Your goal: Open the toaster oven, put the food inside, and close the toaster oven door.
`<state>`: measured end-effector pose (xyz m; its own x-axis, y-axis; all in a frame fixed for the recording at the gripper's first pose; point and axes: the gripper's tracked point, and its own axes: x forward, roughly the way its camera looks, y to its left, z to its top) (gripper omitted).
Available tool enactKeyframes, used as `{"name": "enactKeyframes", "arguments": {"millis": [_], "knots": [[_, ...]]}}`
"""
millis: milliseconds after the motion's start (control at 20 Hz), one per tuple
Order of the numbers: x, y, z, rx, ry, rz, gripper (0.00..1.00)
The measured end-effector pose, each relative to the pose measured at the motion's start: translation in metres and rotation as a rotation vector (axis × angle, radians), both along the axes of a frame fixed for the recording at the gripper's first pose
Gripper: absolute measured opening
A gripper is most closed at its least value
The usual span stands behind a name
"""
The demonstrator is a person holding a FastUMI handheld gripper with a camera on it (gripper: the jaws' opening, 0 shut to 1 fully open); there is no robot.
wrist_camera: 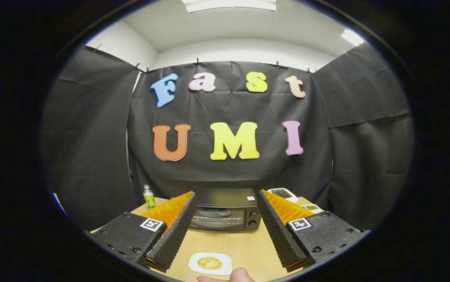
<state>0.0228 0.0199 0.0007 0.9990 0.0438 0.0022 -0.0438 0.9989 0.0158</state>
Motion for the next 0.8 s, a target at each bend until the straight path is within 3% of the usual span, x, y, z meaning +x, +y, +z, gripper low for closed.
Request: {"name": "enactKeyframes", "arguments": {"millis": [450, 800], "knots": [[0.034, -0.003, -0.001, 0.034, -0.021, -0.012, 1.0], [0.056, 0.0, -0.04, 0.081, 0.034, 0.067, 1.0]]}}
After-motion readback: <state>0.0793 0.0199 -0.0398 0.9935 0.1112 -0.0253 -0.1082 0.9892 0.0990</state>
